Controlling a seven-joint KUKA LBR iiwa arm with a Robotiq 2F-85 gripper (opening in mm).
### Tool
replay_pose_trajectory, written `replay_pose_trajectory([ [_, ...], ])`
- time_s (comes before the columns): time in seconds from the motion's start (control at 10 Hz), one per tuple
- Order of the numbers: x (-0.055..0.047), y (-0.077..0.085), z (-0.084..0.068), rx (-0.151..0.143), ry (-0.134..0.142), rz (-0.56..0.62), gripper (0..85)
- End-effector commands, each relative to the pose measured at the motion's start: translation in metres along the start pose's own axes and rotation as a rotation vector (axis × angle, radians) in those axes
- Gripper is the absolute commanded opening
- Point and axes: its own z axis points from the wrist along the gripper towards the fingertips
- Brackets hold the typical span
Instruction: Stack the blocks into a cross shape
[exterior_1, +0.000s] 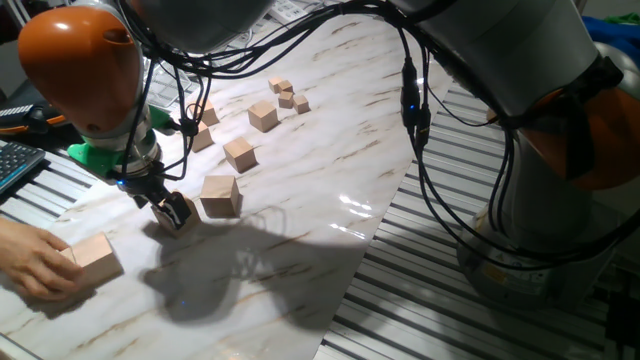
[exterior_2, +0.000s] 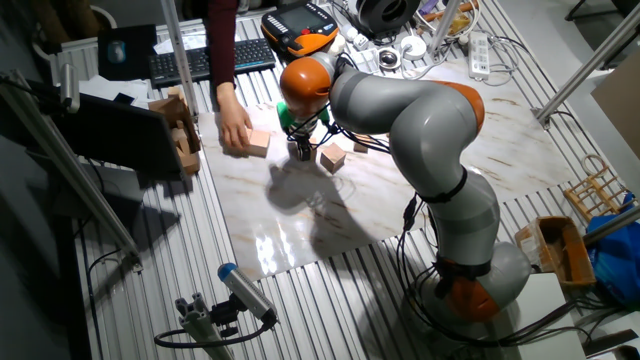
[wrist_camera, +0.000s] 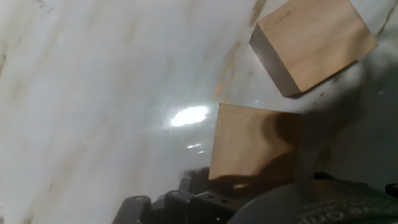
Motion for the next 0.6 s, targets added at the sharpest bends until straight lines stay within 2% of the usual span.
replay_pose_trajectory([
  [0.0,-0.0002,-0.0001,0.0000,-0.002,0.002,0.000,85.0],
  [0.5,-0.0018,-0.0016,-0.0009,-0.005,0.002,-0.005,85.0],
])
